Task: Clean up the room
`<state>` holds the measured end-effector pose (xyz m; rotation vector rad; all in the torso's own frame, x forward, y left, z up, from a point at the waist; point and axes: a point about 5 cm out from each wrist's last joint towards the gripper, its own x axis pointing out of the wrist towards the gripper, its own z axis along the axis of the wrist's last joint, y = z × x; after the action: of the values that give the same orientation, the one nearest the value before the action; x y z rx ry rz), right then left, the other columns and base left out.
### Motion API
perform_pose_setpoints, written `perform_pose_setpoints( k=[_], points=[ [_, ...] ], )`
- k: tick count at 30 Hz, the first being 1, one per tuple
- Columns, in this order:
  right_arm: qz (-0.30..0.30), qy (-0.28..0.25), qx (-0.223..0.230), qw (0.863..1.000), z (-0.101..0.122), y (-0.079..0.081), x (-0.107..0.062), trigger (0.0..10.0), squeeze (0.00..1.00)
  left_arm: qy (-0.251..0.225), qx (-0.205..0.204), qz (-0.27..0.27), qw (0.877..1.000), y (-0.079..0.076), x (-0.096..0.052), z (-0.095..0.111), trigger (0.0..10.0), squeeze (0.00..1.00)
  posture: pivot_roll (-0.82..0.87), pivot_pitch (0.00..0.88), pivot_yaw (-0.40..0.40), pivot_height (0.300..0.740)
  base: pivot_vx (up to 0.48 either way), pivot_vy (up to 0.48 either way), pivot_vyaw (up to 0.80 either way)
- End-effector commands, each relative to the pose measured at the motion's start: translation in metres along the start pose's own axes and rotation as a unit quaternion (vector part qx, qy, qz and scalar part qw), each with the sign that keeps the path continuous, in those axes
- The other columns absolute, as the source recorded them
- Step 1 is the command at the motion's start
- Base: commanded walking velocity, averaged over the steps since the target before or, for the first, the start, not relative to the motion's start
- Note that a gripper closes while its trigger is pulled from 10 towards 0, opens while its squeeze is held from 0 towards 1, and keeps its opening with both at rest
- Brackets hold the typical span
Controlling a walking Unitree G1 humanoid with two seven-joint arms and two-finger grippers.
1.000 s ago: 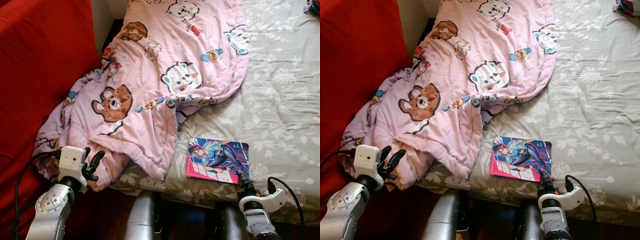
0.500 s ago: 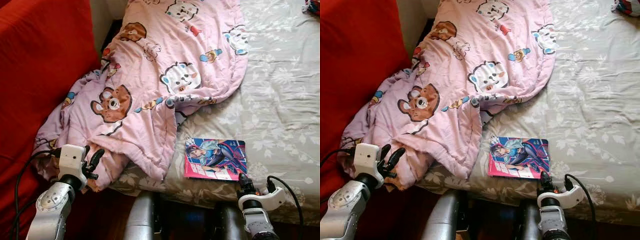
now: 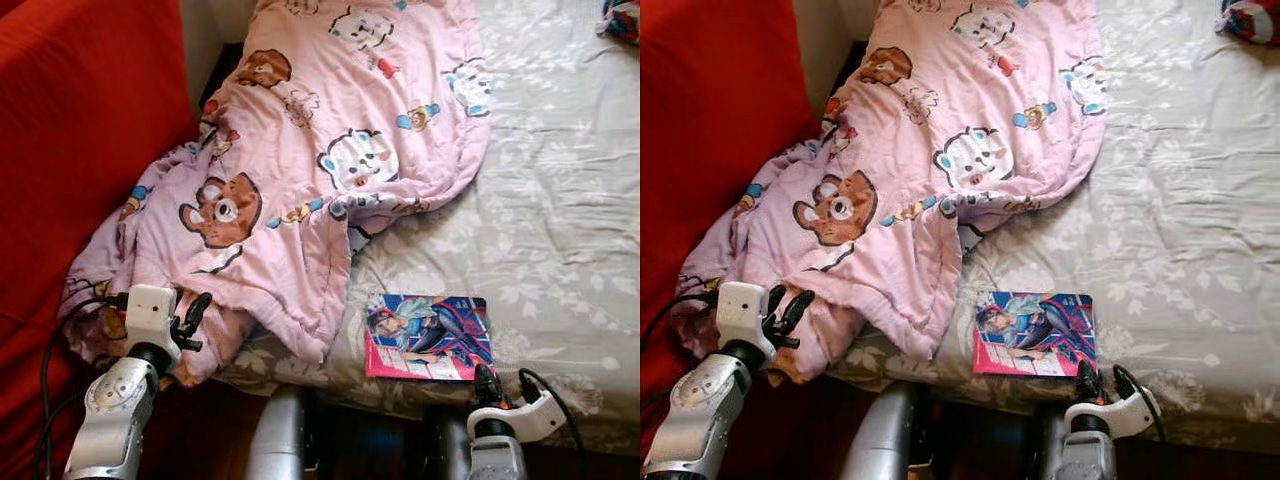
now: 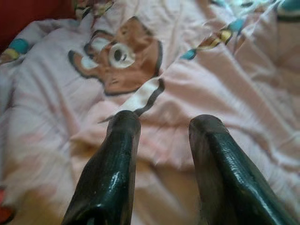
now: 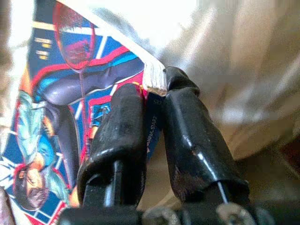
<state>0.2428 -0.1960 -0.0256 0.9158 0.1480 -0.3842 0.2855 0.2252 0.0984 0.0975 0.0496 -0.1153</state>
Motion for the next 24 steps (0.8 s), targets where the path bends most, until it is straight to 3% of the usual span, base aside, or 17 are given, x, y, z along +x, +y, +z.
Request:
perform_pose_setpoints(
  k=[1, 2, 8, 9, 10, 13, 14, 16, 17, 21, 24],
  points=[
    [0.01, -0.005, -0.028, 1.0, 0.0, 0.004, -0.001, 0.0, 0.0, 0.015, 0.008, 0.007, 1.0, -0.001, -0.002, -0.009, 10.0, 0.0, 0.12, 0.168, 0.097, 0.629, 0.0, 0.0, 0.0],
    [0.03, -0.02, -0.042, 0.998, 0.007, 0.015, 0.004, 0.0, 0.0, 0.01, 0.004, 0.009, 1.0, -0.003, 0.001, -0.009, 10.0, 0.0, 0.12, 0.154, 0.09, 0.629, 0.0, 0.0, 0.0],
    [0.069, -0.066, -0.065, 0.993, 0.029, 0.049, 0.02, 0.0, 0.0, -0.002, -0.009, 0.02, 1.0, -0.007, 0.008, -0.009, 10.0, 0.0, 0.09, 0.101, 0.062, 0.629, 0.0, 0.0, 0.0],
    [0.073, -0.069, -0.066, 0.993, 0.032, 0.053, 0.022, 0.5, 0.0, -0.002, -0.012, 0.022, 1.0, -0.008, 0.009, -0.01, 10.0, 0.0, 0.08, 0.087, 0.055, 0.629, 0.0, 0.0, 0.0],
    [0.088, -0.075, -0.083, 0.99, 0.038, 0.063, 0.026, 10.0, 0.0, -0.002, -0.015, 0.024, 1.0, -0.01, 0.01, -0.013, 10.0, 0.0, 0.07, 0.065, 0.043, 0.629, 0.0, 0.0, 0.0],
    [0.121, -0.078, -0.154, 0.978, 0.045, 0.078, 0.03, 10.0, 0.0, -0.002, -0.03, 0.033, 0.999, -0.012, 0.01, -0.016, 10.0, 0.0, 0.06, 0.048, 0.032, 0.629, 0.0, 0.0, 0.0],
    [0.121, -0.078, -0.154, 0.978, 0.045, 0.078, 0.03, 10.0, 0.0, -0.002, -0.03, 0.033, 0.999, -0.012, 0.01, -0.016, 10.0, 0.0, 0.06, 0.048, 0.032, 0.629, 0.0, 0.0, 0.0],
    [0.147, -0.079, -0.255, 0.952, 0.046, 0.088, 0.028, 10.0, 0.0, -0.001, -0.044, 0.042, 0.998, -0.014, 0.01, -0.02, 10.0, 0.0, 0.04, 0.035, 0.019, 0.629, 0.0, 0.0, 0.0],
    [0.147, -0.079, -0.255, 0.952, 0.046, 0.088, 0.028, 10.0, 0.0, -0.001, -0.044, 0.042, 0.998, -0.014, 0.01, -0.02, 10.0, 0.0, 0.04, 0.035, 0.019, 0.629, 0.0, 0.0, 0.0],
    [0.18, -0.094, -0.335, 0.92, 0.056, 0.095, 0.02, 10.0, 0.0, 0.004, -0.061, 0.052, 0.997, -0.016, 0.007, -0.029, 10.0, 0.0, 0.0, 0.018, -0.004, 0.629, 0.0, 0.0, 0.0],
    [0.178, -0.095, -0.354, 0.913, 0.06, 0.092, 0.015, 10.0, 0.0, 0.014, -0.073, 0.059, 0.996, -0.019, 0.005, -0.037, 10.0, 0.0, -0.04, 0.0, -0.019, 0.629, 0.0, 0.0, 0.0]
  ],
)
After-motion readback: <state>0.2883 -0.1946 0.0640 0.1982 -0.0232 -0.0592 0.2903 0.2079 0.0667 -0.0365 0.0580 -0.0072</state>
